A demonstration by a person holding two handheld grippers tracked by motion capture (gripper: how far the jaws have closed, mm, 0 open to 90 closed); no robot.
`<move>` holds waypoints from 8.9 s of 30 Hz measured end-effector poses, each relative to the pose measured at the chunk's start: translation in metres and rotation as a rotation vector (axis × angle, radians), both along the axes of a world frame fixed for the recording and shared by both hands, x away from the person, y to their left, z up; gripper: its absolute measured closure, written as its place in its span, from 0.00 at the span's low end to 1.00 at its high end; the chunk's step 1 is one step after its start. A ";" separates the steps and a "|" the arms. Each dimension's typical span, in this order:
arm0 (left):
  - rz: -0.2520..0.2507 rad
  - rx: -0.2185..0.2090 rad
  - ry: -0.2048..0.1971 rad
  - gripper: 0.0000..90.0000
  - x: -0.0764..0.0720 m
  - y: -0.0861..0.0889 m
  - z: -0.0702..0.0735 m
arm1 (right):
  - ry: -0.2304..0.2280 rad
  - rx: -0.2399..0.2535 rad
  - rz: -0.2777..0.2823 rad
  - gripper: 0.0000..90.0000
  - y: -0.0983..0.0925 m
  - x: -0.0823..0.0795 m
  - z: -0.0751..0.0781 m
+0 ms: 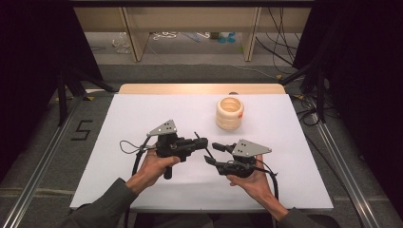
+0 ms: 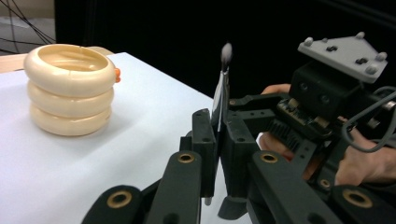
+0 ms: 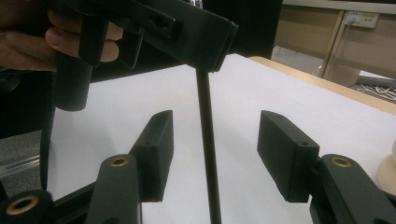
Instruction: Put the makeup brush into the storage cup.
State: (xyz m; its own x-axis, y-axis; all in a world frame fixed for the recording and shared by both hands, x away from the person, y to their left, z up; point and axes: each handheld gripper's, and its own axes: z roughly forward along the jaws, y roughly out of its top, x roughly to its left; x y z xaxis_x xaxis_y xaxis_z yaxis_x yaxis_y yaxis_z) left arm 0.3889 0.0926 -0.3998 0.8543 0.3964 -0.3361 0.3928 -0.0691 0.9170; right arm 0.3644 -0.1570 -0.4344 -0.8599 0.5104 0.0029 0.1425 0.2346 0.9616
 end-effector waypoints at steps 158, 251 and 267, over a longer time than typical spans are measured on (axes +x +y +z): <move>0.277 0.249 -0.062 0.94 0.172 -0.094 0.055 | 0.102 -0.143 -0.203 0.20 -0.056 -0.020 -0.002; 0.325 0.170 -0.052 0.18 0.062 0.001 0.030 | 0.109 -0.087 -0.247 0.20 -0.060 -0.018 0.000; 0.301 0.188 -0.060 0.18 0.035 0.010 0.007 | 0.109 -0.082 -0.243 0.19 -0.059 -0.019 0.000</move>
State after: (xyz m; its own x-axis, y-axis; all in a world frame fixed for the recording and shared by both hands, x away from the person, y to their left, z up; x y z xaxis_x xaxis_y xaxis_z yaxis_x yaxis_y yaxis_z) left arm 0.4238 0.1030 -0.3925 0.7057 0.6838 -0.1856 0.3667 -0.1285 0.9214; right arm 0.3457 -0.2163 -0.4345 -0.7090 0.7041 0.0392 0.3059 0.2569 0.9167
